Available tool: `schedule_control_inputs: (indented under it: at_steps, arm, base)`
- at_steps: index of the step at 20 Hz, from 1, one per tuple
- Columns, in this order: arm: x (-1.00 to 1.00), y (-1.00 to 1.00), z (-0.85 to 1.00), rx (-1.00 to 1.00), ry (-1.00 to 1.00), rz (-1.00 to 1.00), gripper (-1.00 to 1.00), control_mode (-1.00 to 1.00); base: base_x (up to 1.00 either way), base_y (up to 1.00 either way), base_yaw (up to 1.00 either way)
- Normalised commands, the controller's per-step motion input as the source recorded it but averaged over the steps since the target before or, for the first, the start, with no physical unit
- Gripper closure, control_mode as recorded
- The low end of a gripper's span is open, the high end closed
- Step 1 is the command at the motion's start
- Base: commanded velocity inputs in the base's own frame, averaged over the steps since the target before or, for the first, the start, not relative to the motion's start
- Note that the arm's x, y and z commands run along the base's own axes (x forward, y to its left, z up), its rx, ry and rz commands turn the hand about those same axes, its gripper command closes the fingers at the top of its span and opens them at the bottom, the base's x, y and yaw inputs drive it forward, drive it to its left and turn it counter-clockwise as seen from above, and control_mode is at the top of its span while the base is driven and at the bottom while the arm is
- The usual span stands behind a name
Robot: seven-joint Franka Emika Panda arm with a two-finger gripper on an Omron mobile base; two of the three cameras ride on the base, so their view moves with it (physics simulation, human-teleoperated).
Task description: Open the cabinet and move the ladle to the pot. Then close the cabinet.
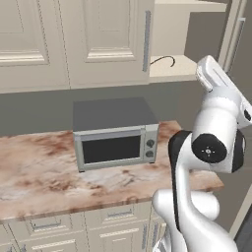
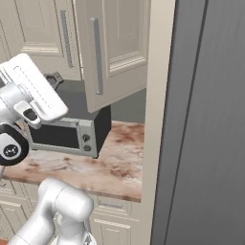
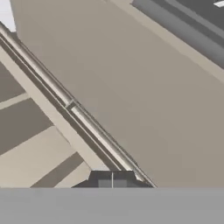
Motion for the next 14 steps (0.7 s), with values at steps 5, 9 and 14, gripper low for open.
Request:
schedule_control_inputs:
  at_steps: [5, 9, 14]
  arm:
    - [0.11, 0.12, 0.00, 0.49, -0.20, 0.00, 1.00, -1.00]
    - [0.33, 0.22, -0.15, 0.27, -0.28, 0.00, 1.00, -1.00]
    - [0.44, 0.00, -0.26, 0.18, -0.28, 0.00, 1.00, -1.00]
  base:
    - [0.00, 0.00, 0.00]
    - [0.00, 0.00, 0.00]
    - [0.00, 0.00, 0.00]
